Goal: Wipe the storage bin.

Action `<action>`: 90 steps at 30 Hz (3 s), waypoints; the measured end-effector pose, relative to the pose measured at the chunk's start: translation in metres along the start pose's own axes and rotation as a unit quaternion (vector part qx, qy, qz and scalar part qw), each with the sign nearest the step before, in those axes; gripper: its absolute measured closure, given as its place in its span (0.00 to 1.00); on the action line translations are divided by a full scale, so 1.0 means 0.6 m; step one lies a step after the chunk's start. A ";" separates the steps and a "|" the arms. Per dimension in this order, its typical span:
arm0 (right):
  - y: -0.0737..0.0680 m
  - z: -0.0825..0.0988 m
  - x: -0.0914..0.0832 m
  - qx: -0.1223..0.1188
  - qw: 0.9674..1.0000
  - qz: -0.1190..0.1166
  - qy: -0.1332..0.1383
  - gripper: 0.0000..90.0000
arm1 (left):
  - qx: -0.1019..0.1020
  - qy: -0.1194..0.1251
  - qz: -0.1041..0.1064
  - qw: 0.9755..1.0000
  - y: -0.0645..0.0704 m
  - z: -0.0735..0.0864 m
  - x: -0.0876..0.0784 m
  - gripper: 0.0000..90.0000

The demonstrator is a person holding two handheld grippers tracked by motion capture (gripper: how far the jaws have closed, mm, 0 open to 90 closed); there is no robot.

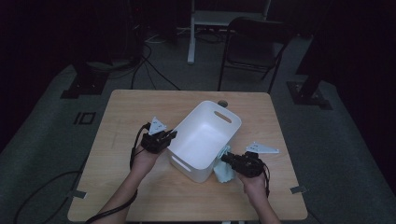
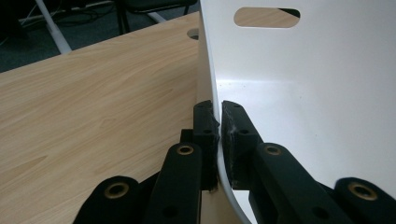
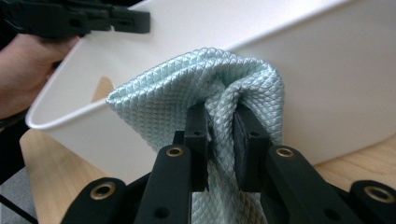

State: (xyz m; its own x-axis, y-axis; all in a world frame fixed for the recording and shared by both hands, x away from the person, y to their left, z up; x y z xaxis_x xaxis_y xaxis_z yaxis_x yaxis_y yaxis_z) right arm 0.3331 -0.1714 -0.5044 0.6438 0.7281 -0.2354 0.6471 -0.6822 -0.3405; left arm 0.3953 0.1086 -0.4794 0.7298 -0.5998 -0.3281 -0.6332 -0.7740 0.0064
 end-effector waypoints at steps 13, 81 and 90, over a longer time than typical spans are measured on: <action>0.032 0.035 0.017 0.018 0.999 0.018 -0.035 0.86 | 0.005 -0.002 -0.003 1.000 0.001 0.000 0.000 0.94; -0.063 0.009 -0.020 -0.007 0.998 -0.055 -0.011 0.87 | -0.005 0.002 -0.018 1.000 0.006 0.001 0.001 0.94; -0.063 0.026 -0.010 -0.033 0.999 -0.024 -0.021 0.87 | -0.004 0.001 -0.009 1.000 0.008 0.001 0.000 0.94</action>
State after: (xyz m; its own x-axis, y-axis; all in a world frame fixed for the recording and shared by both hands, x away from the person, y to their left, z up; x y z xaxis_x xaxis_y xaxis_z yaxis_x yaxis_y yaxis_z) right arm 0.2984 -0.1489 -0.5046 0.5947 0.7610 -0.2593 0.7029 -0.6487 -0.2918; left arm 0.3923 0.1049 -0.4802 0.7421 -0.5854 -0.3264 -0.6174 -0.7866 0.0070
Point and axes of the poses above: each handheld gripper's, and its own axes: x roughly forward along the jaws, z roughly out of its underside, y roughly to its right, the point moved 5 cm from there along x, roughly forward along the jaws, and after that the axes turned 11 degrees about y, right-handed, at the moved point
